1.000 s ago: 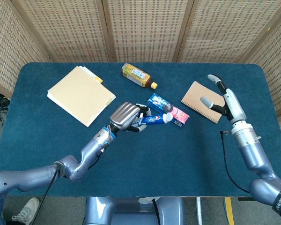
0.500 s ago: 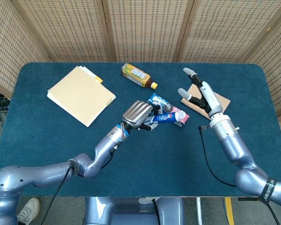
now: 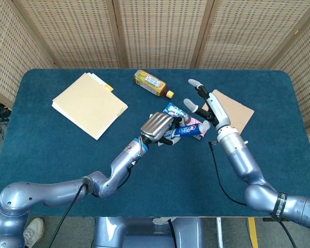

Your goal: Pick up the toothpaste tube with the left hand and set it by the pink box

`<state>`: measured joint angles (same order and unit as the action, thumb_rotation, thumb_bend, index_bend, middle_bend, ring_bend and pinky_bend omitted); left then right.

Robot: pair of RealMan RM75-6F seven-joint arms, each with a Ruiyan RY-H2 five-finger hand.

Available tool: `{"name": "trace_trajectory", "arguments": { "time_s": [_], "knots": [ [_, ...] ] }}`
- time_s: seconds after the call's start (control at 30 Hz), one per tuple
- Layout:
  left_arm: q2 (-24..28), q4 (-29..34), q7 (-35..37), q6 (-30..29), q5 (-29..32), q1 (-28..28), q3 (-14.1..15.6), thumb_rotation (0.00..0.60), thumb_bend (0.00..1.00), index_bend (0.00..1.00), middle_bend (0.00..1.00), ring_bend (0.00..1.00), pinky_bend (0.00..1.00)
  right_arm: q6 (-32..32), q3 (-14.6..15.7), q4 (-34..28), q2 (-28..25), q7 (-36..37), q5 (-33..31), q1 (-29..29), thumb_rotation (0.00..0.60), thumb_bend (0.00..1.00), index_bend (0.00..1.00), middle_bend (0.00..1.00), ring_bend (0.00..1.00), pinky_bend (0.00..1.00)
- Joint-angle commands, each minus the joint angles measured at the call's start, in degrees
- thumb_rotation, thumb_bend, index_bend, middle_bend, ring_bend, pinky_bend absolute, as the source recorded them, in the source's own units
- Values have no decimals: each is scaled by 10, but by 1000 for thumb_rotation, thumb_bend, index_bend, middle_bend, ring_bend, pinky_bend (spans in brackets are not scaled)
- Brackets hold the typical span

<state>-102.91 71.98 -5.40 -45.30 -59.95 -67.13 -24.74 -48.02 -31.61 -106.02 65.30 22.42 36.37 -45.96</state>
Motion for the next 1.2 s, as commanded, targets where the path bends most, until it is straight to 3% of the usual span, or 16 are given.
{"name": "trace_trajectory", "arguments": {
  "time_s": [0.03, 0.63, 1.2],
  "knots": [
    [-1, -2, -1, 0, 7, -4, -2, 600, 639, 737, 588, 547, 604, -6, 1, -4, 3, -7, -4, -4, 77, 0, 125, 0, 0, 0],
    [-4, 5, 21, -15, 21, -8, -7, 600, 642, 741, 589, 547, 604, -21, 10, 3, 35, -19, -13, -12, 73, 0, 134, 0, 0, 0],
    [-8, 14, 61, -36, 7, 7, -5, 600, 643, 744, 591, 546, 604, -5, 2, 5, 23, 17, 12, 19, 74, 0, 134, 0, 0, 0]
  ]
}}
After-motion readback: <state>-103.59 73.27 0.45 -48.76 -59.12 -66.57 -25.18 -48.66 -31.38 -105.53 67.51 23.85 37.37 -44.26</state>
